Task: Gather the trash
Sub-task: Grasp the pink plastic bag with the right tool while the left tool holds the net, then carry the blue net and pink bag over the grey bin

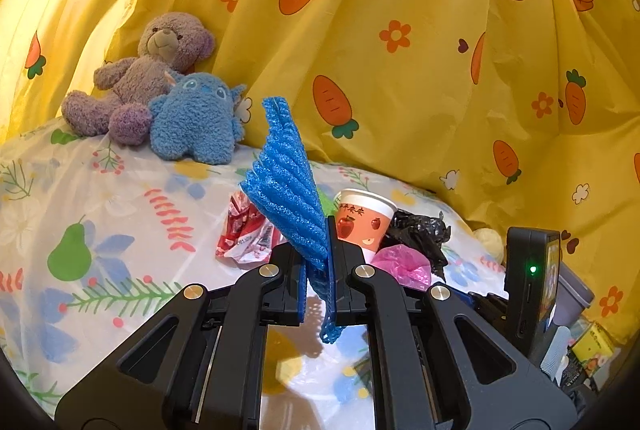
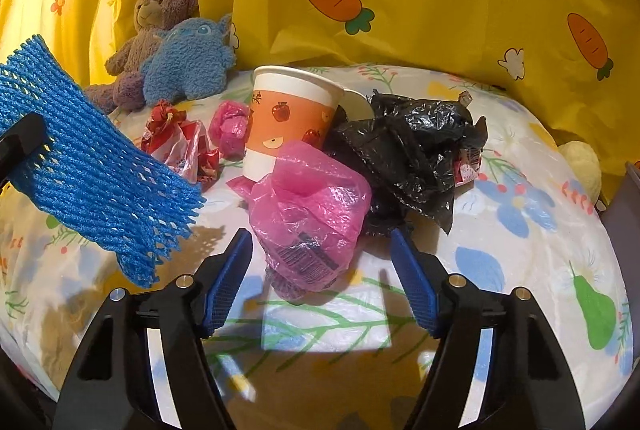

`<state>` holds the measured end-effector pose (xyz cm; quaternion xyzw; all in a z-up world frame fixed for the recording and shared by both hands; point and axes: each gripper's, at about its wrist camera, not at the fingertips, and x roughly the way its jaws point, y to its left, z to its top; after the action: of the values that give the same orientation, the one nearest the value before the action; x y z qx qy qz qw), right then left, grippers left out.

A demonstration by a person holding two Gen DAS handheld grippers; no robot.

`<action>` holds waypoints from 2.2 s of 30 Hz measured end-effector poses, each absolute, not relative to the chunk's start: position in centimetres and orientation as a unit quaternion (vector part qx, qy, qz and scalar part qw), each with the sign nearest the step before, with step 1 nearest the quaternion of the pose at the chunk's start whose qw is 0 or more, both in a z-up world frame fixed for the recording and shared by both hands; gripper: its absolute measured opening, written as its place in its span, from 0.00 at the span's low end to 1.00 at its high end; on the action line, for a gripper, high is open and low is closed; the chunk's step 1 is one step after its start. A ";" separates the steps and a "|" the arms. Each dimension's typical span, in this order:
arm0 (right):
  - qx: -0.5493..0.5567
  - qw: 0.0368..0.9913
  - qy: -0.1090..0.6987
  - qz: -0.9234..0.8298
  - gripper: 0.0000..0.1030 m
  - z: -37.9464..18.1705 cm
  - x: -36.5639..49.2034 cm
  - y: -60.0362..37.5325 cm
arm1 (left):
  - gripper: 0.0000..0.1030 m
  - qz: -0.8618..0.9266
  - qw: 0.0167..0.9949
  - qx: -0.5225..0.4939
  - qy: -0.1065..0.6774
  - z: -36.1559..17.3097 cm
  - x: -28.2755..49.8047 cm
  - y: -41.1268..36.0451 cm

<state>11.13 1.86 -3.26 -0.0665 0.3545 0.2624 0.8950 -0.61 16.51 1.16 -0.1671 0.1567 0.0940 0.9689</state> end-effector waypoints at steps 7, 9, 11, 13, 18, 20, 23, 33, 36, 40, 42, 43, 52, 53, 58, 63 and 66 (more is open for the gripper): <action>-0.063 0.892 0.355 0.272 0.27 -3.3 10.9 1.4 | 0.06 0.087 0.970 -0.162 0.159 1.0 -0.5 15.9; -0.063 0.895 0.349 0.271 0.16 -3.2 10.5 1.0 | 0.06 0.087 0.970 -0.160 0.159 1.0 -0.6 15.7; -0.060 0.898 0.342 0.270 0.11 -3.0 10.1 0.3 | 0.07 0.086 0.971 -0.159 0.158 1.0 -0.6 15.7; -0.052 0.902 0.334 0.268 0.09 -2.6 9.6 -0.8 | 0.07 0.086 0.971 -0.156 0.158 1.0 -0.7 15.5; -0.037 0.915 0.308 0.258 0.08 -1.3 8.2 -4.0 | 0.06 0.080 0.971 -0.161 0.159 0.9 -0.5 15.3; -0.029 0.919 0.301 0.254 0.08 -1.0 7.6 -5.4 | 0.06 0.076 0.971 -0.161 0.158 0.9 -0.5 15.0; -0.020 0.924 0.296 0.242 0.08 -0.7 7.0 -7.4 | 0.06 0.068 0.972 -0.162 0.158 0.9 -0.5 14.5; 0.003 0.933 0.284 0.221 0.08 -0.3 4.9 -11.9 | 0.06 0.047 0.976 -0.155 0.148 1.8 -1.0 12.8; 0.008 0.934 0.281 0.219 0.08 -0.3 4.7 -12.5 | 0.06 0.040 0.977 -0.151 0.145 2.2 -1.3 12.2; 0.018 0.936 0.276 0.216 0.08 -0.1 4.5 -13.3 | 0.06 0.031 0.980 -0.141 0.140 2.7 -1.7 11.1; 0.022 0.938 0.272 0.214 0.08 0.0 4.2 -13.8 | 0.06 0.024 0.981 -0.137 0.138 3.0 -1.8 10.5; 0.024 0.939 0.270 0.214 0.08 0.1 4.1 -14.0 | 0.06 0.021 0.981 -0.135 0.138 3.1 -1.7 10.3; 0.036 0.947 0.254 0.195 0.08 1.0 3.4 -16.6 | 0.06 -0.038 0.981 -0.124 0.147 3.7 -0.6 6.7; 0.036 0.948 0.251 0.191 0.08 1.1 3.3 -17.0 | 0.06 -0.047 0.980 -0.120 0.150 3.9 -0.3 6.0; 0.035 0.959 0.233 0.158 0.08 2.3 3.5 -19.3 | 0.06 -0.089 0.980 -0.091 0.150 5.0 1.2 1.6; 0.037 0.971 0.210 0.105 0.08 4.1 4.2 -22.7 | 0.06 -0.149 0.974 -0.075 0.154 6.4 3.6 -3.3; 0.042 0.978 0.196 0.061 0.08 5.1 5.0 -25.3 | 0.06 -0.187 0.968 -0.070 0.154 7.5 5.4 -6.1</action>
<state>4.97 -25.25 5.06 0.0416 0.1956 0.0609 0.9779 5.37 -6.09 7.46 -0.0701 0.1536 -0.1867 0.9678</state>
